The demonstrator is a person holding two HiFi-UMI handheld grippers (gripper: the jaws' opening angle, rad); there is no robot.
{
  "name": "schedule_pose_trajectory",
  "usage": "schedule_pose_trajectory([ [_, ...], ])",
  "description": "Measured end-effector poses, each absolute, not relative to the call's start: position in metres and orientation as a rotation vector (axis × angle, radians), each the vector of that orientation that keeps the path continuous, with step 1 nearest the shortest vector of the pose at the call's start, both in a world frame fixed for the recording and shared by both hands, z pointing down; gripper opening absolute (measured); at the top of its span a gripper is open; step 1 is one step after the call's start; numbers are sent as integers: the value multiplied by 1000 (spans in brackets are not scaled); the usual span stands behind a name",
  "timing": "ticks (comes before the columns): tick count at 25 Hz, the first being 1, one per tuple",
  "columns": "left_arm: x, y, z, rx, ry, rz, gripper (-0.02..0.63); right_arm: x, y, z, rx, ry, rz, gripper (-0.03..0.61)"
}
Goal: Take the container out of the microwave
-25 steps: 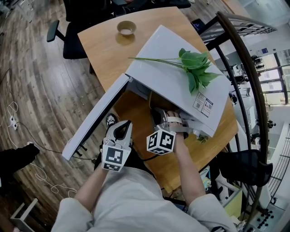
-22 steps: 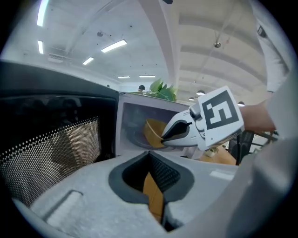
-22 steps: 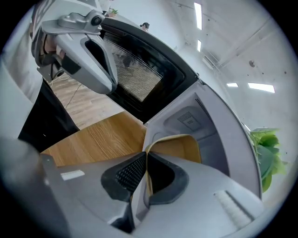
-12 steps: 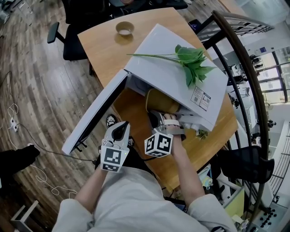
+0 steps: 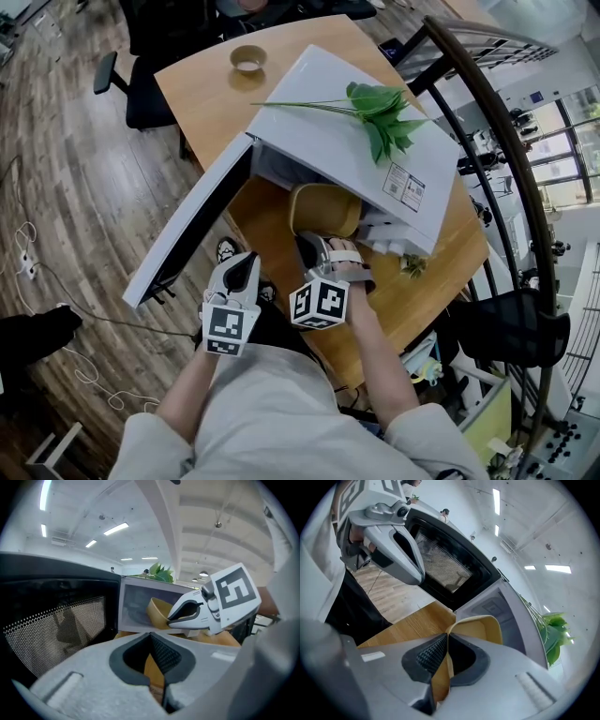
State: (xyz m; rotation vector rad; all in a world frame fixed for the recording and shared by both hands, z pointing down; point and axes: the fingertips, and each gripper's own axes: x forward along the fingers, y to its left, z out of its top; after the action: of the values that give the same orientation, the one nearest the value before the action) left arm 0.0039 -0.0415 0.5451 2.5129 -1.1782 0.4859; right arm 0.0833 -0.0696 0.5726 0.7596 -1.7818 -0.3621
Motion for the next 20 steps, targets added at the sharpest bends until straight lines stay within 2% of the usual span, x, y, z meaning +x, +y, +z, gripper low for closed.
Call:
schedule_pose_trajectory([
  [20,-10,-32,529,2566,-1129,544,3,65,-41,551,1048,-1948,-164,25],
])
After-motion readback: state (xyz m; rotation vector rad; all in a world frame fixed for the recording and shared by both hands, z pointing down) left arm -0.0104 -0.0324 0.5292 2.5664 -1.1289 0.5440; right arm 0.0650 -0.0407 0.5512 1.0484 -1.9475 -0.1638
